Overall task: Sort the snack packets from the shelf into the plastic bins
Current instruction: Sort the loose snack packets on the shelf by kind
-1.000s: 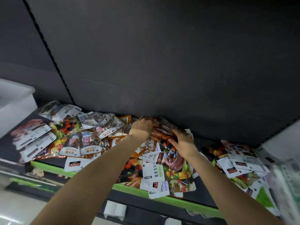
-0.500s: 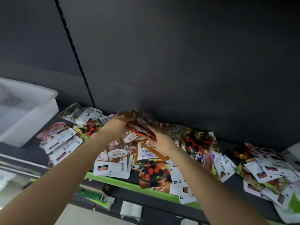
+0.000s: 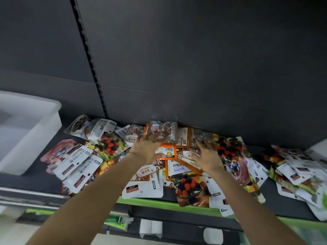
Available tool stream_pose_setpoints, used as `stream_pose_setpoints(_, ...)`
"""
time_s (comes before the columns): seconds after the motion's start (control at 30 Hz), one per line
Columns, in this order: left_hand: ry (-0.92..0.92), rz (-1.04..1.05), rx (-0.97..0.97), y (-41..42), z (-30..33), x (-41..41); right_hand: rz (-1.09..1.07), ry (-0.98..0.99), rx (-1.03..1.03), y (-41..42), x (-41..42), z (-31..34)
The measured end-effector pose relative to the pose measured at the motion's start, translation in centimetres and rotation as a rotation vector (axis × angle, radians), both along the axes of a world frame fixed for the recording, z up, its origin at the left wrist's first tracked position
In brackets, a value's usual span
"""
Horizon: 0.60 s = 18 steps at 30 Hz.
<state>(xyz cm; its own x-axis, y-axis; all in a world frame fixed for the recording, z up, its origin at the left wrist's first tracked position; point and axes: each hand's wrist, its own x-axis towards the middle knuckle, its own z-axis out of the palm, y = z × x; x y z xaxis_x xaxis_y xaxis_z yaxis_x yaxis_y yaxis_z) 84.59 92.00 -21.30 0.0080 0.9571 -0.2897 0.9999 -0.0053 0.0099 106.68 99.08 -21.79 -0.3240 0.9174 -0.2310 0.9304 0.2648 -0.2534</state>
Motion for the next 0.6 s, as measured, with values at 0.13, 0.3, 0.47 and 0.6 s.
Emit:
stream_pose_setpoints(0.13, 0.069, 0.116, 0.001, -1.8, -0.7, -3.1, 0.020, 0.021, 0.059, -0.8, -1.3, -0.2)
stream_pose_setpoints(0.3, -0.063, 0.297, 0.159, -3.8, 0.2, -4.4, 0.145, 0.061, -0.007, -3.0, -5.1, -0.2)
stream_pose_setpoints(0.47, -0.262, 0.099, 0.374, -2.0, 2.3, -1.0, 0.090, 0.361, -0.018, -3.0, -5.8, 0.6)
stream_pose_setpoints(0.6, -0.240, -0.103, 0.196, 0.1, 1.3, 1.9, -0.090, 0.351, 0.088, -2.7, -1.1, 0.0)
